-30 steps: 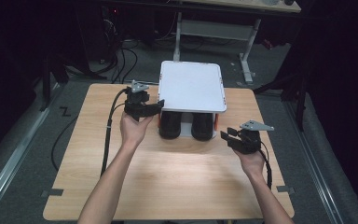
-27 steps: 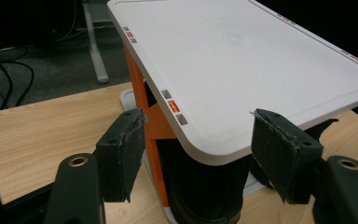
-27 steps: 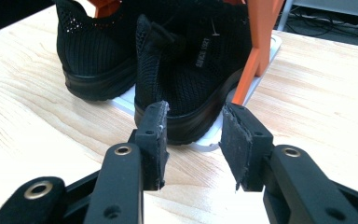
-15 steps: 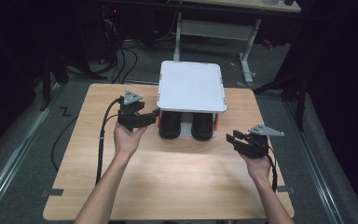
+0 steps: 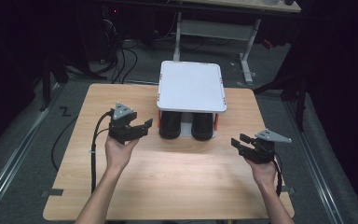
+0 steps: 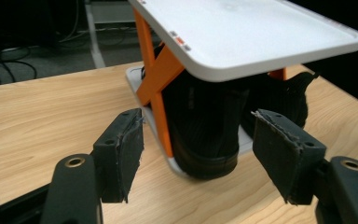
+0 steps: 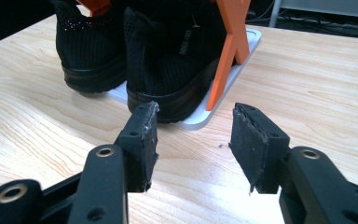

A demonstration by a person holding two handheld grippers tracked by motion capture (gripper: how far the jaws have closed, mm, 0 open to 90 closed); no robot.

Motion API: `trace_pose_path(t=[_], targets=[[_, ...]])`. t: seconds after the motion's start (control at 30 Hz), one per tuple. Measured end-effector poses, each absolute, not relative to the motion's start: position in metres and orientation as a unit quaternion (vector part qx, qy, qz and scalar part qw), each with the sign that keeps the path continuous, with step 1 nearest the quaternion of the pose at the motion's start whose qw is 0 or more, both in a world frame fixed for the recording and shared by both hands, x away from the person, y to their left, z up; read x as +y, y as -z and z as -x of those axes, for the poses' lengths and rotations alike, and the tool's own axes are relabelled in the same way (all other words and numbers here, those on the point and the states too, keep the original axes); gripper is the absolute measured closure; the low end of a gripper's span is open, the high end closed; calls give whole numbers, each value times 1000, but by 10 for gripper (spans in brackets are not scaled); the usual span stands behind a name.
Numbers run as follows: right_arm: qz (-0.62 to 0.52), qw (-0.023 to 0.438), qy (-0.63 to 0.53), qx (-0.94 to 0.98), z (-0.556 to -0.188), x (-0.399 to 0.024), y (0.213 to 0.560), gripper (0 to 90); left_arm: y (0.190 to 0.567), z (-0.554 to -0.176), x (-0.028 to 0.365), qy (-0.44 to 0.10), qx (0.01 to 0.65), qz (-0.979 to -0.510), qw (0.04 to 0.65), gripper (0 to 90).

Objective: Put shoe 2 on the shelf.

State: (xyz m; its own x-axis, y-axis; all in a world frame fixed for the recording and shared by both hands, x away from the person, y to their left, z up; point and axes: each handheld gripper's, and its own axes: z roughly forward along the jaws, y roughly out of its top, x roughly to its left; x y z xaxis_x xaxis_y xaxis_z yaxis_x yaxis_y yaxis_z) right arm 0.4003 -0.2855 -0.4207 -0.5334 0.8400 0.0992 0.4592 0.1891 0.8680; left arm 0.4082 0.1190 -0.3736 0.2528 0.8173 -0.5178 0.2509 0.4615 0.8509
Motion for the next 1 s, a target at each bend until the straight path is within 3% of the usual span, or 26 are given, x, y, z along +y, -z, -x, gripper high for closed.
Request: trace_pose_path(t=[0.33, 1.0], targets=[[-445, 205, -463, 738, -391, -300, 427, 492, 391, -394, 126, -235, 574, -484, 618, 342], [-468, 194, -449, 736, -387, -312, 450, 490, 449, -375, 153, -205, 620, -495, 573, 342]])
